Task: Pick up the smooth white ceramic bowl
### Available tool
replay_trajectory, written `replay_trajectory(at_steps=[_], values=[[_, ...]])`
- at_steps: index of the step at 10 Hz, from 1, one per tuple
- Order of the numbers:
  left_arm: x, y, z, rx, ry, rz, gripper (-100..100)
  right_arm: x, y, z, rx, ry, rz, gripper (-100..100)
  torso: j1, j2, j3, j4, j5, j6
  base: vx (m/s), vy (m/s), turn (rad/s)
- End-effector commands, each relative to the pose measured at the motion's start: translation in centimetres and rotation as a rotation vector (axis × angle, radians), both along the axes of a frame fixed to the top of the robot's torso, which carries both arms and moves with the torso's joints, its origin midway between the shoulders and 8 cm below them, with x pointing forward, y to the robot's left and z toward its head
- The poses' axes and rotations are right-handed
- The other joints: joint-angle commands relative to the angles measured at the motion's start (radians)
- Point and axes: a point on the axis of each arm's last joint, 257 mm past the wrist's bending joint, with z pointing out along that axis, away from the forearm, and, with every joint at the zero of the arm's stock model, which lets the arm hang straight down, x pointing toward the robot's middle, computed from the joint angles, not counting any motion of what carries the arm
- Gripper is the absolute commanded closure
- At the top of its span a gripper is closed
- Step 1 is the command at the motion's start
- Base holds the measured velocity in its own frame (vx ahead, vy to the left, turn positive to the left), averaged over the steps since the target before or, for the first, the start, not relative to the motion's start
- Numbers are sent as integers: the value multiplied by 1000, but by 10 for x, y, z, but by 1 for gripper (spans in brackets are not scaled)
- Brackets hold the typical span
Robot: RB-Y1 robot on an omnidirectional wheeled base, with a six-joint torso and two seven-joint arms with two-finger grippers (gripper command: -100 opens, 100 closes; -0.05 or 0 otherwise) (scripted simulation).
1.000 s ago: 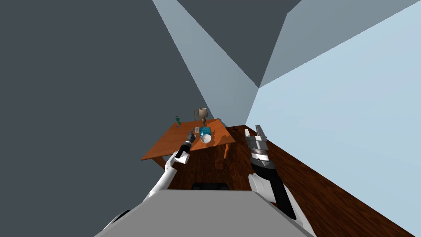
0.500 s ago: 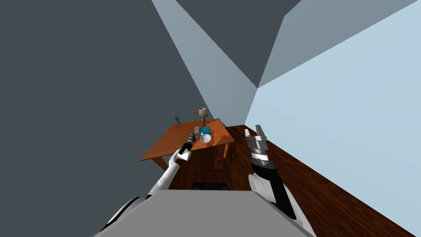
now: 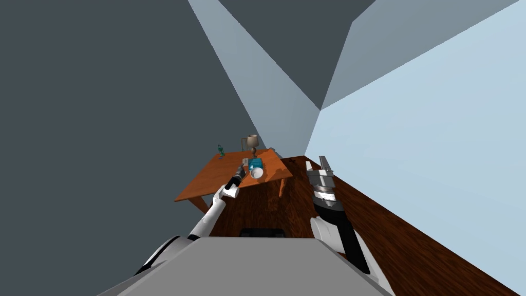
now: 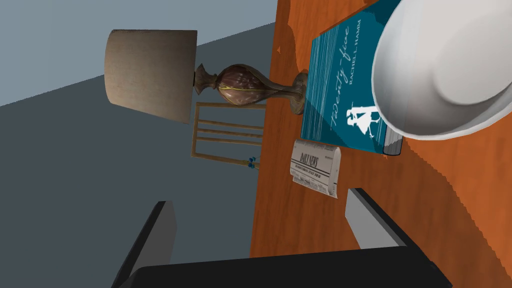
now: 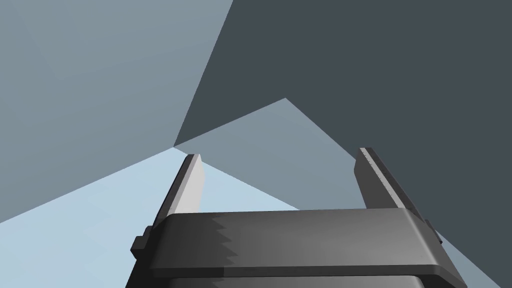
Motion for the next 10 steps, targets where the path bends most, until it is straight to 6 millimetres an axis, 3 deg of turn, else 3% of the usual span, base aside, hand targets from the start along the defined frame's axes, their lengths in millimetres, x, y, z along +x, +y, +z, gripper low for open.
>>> replay_trajectory(at_steps=[1, 2, 8, 9, 10], values=[[1, 3, -19, -2, 52, 11, -100, 0, 0, 0, 0, 0, 0, 0, 0, 0, 0, 0, 0, 0, 0, -1, -24], [9, 3, -22, -19, 85, 19, -100, 0, 0, 0, 0, 0, 0, 0, 0, 0, 0, 0, 0, 0, 2, -4, -36], [10, 13, -68, -43, 235, 57, -100, 0, 0, 0, 0, 0, 0, 0, 0, -1, 0, 0, 0, 0, 5, -5, -25], [17, 11, -68, -65, 262, 64, -100, 0, 0, 0, 0, 0, 0, 0, 0, 0, 0, 0, 0, 0, 12, -9, -39], [11, 15, -83, -60, 293, 73, -100, 0, 0, 0, 0, 0, 0, 0, -1, -1, 0, 0, 0, 0, 11, -8, -24]])
